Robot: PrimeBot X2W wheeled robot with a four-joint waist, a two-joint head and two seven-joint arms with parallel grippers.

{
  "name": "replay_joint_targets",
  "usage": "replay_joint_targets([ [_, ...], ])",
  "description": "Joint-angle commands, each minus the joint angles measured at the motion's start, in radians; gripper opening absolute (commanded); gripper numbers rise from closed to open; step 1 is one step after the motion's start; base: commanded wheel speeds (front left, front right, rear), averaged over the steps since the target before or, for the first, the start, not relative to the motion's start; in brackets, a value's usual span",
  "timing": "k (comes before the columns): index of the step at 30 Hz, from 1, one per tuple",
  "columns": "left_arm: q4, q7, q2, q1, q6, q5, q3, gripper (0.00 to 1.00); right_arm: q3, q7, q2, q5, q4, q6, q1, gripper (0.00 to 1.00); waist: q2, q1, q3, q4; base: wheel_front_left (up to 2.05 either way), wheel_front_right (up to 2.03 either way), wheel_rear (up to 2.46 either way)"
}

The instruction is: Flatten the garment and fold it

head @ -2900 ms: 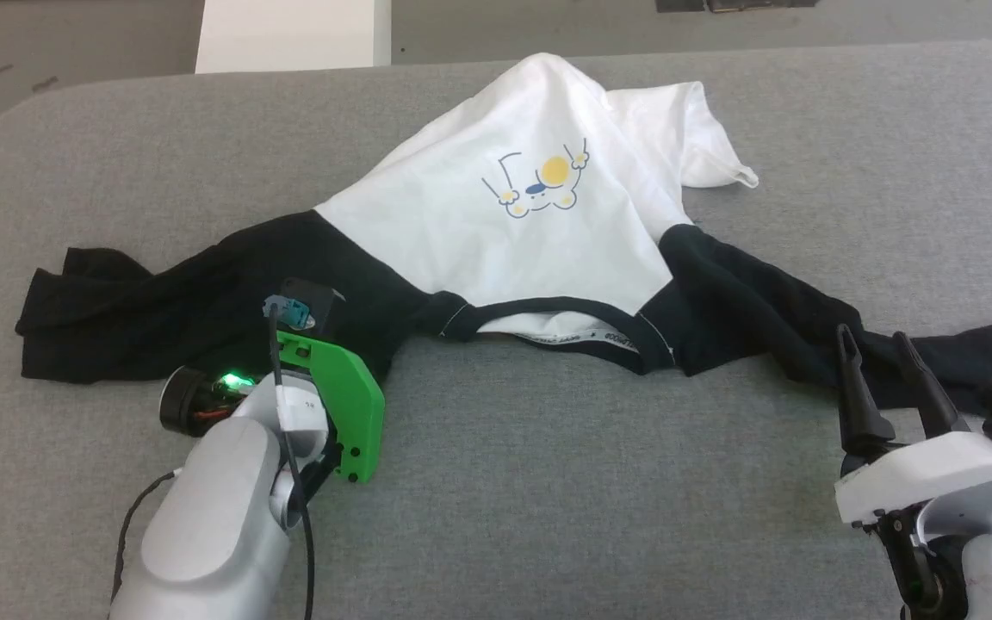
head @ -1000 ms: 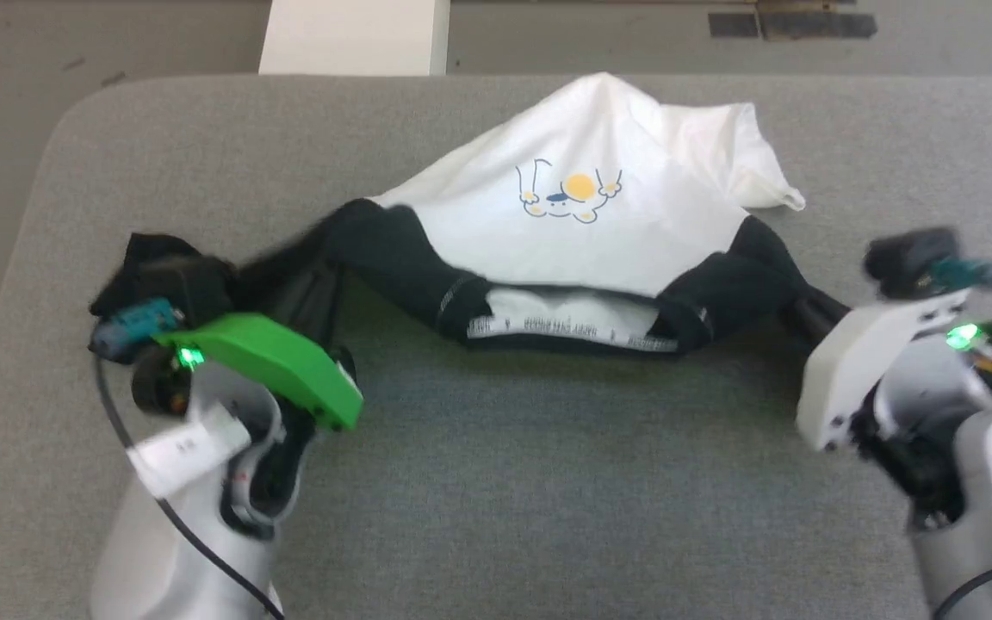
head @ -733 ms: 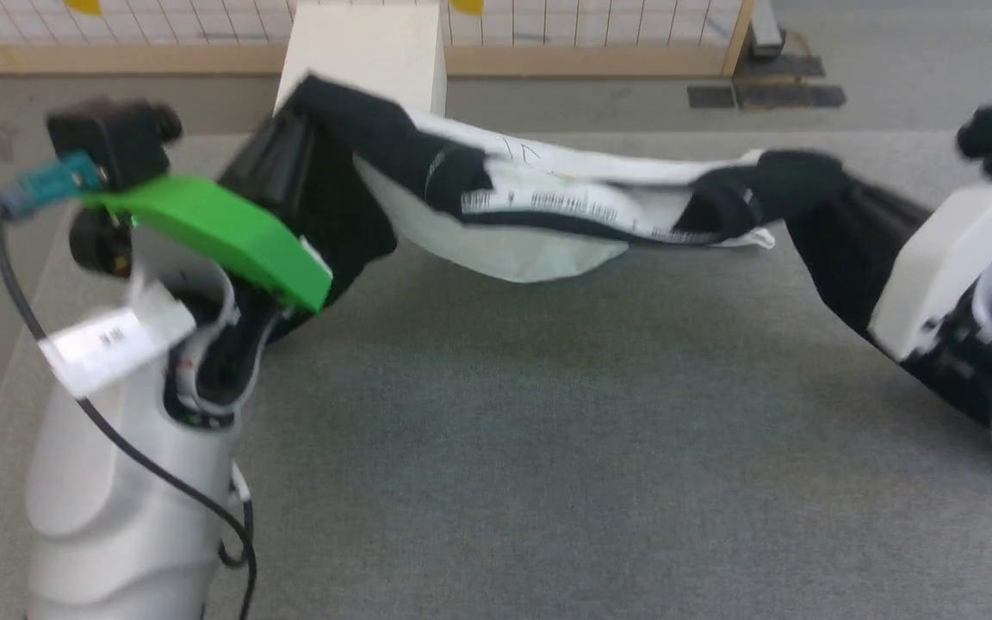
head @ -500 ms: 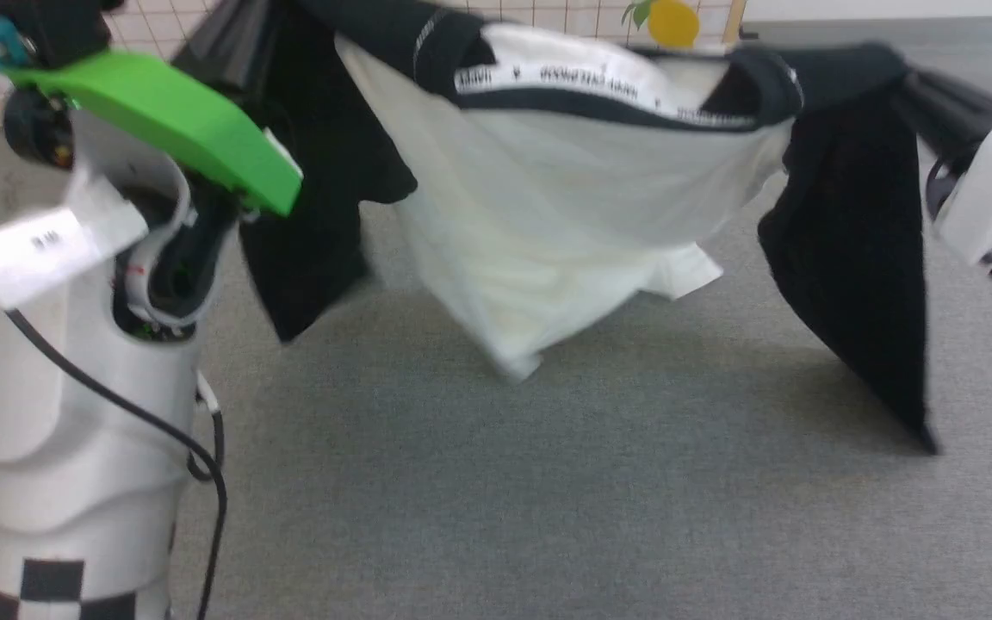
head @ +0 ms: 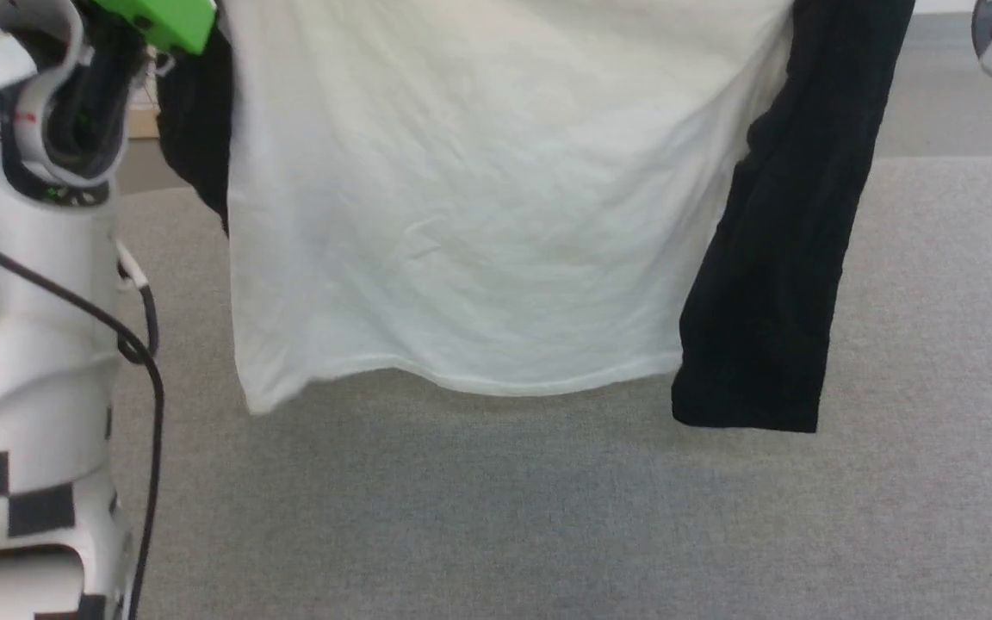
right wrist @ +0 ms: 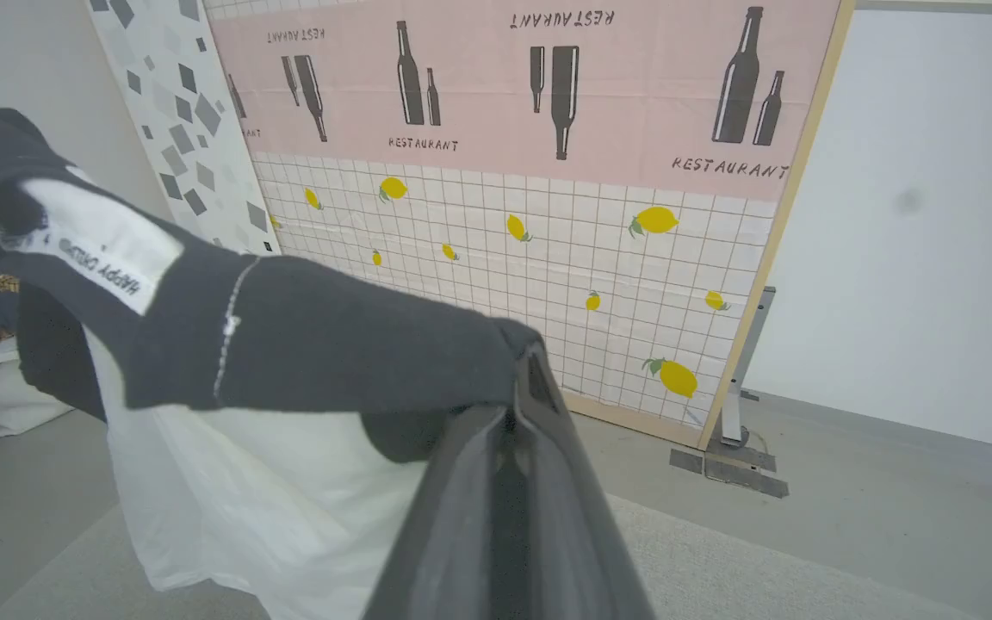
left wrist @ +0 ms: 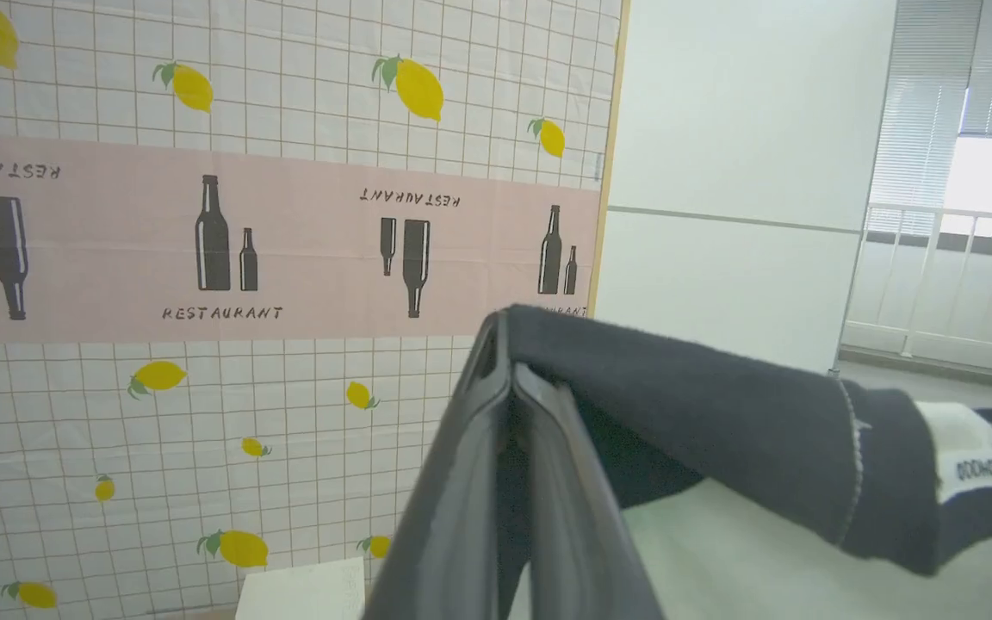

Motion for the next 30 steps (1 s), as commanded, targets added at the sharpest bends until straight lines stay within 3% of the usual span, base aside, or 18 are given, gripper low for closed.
replay_joint_targets([
  [1,0.018,0.005,0.011,-0.037,0.005,0.010,0.002,0.00,0.012,0.001,0.000,-0.025,0.019,-0.001,-0.040,0.00,0.0000,0.0000,0.031,-0.006,0.00,0.00,0.00],
  [7,0.111,0.003,0.029,-0.156,0.011,0.022,0.009,0.00,0.057,-0.041,-0.007,-0.118,0.145,-0.001,-0.205,0.00,0.0000,0.0000,0.138,-0.014,0.00,0.00,0.00],
  [15,0.238,-0.010,0.090,-0.389,0.025,0.152,-0.047,0.00,-0.002,-0.169,0.054,-0.277,0.347,-0.001,-0.505,0.00,0.0000,0.0000,0.363,-0.029,0.00,0.00,0.00],
  [23,0.365,-0.159,0.087,-0.572,0.030,0.224,-0.072,0.00,-0.082,-0.376,0.107,-0.412,0.505,-0.001,-0.690,0.00,0.0000,0.0000,0.504,-0.027,0.00,0.00,0.00],
  [30,0.471,-0.305,0.072,-0.598,0.014,0.233,-0.083,0.00,-0.066,-0.440,0.118,-0.406,0.593,-0.001,-0.698,0.00,0.0000,0.0000,0.574,-0.009,0.00,0.00,0.00],
])
